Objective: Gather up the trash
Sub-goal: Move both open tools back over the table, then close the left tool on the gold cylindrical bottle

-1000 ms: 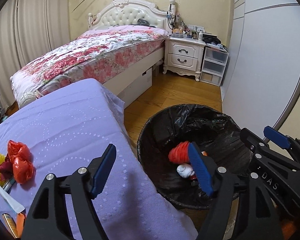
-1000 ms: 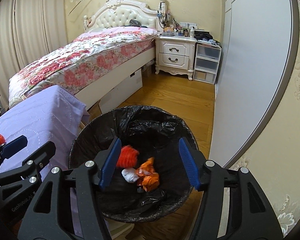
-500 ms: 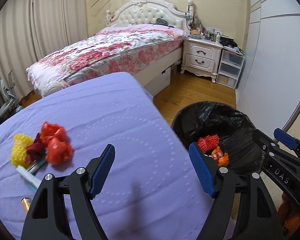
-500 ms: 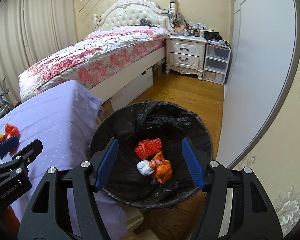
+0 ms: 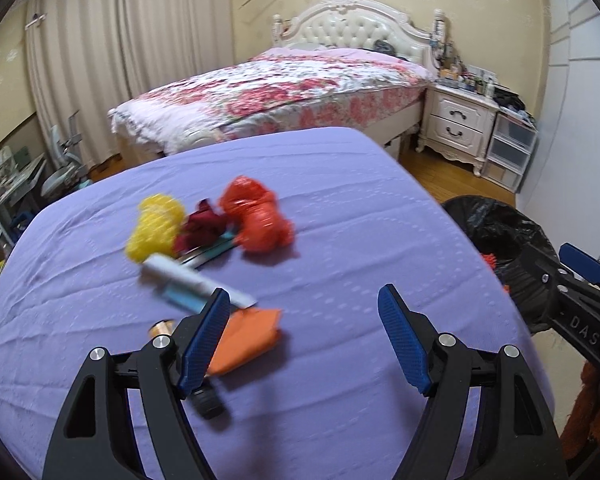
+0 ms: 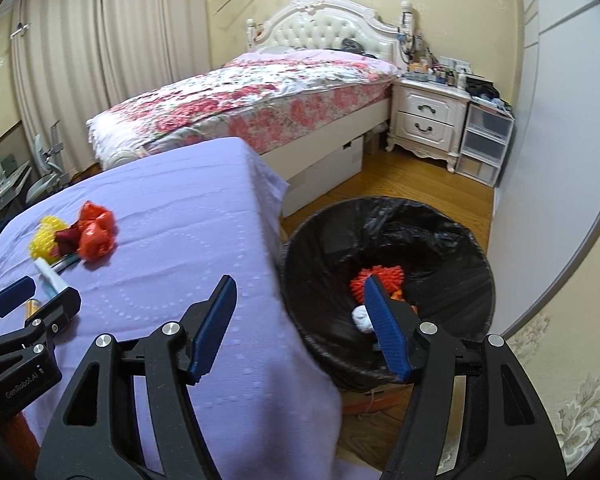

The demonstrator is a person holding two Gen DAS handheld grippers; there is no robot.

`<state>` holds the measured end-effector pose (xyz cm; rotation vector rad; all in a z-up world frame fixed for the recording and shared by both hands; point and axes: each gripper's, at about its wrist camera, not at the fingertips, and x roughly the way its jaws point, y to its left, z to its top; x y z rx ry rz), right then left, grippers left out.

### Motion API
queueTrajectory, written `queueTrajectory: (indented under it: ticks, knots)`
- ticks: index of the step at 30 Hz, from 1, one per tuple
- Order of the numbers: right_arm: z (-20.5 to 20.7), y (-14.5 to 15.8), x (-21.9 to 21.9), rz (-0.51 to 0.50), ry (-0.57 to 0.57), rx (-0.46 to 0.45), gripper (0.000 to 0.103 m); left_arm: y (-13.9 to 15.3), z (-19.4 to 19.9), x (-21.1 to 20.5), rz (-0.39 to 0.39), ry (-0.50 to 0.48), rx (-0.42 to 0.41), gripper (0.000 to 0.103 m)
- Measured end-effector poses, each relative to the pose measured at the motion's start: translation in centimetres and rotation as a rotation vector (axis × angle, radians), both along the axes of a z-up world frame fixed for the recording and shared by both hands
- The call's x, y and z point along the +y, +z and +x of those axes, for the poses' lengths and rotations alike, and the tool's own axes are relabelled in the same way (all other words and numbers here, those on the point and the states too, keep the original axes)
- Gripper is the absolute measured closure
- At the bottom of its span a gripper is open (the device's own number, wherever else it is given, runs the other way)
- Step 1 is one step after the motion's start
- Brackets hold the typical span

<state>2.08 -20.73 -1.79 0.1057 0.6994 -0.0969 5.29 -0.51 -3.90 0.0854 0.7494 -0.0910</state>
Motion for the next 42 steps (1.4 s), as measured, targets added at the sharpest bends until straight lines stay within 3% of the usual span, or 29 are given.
queueTrajectory:
  ticks: [10, 22, 39, 42]
  knots:
    - [-0.4, 0.2, 5.1, -0.009, 0.119, 0.004, 0.039, -0.5, -1.0, 6.7, -0.025, 0.164, 0.019, 0.029]
    - [-0.1, -0.7, 7.6, -0.013, 0.167, 0.035, 0.039, -2.8, -0.5, 8.3, -0.032, 0.169, 0.092, 0.029]
    - [-0.3, -1.0, 8.4, -0.004, 0.193, 0.042, 0.038, -3.5, -0.8, 10.1, -0.064, 0.116, 0.132, 0.078]
    - [-0.5, -0.8, 8.8, -0.005, 0.202, 0.037, 0.038, -3.5, -0.8, 10.0, -0.055, 0.101, 0.127, 0.078]
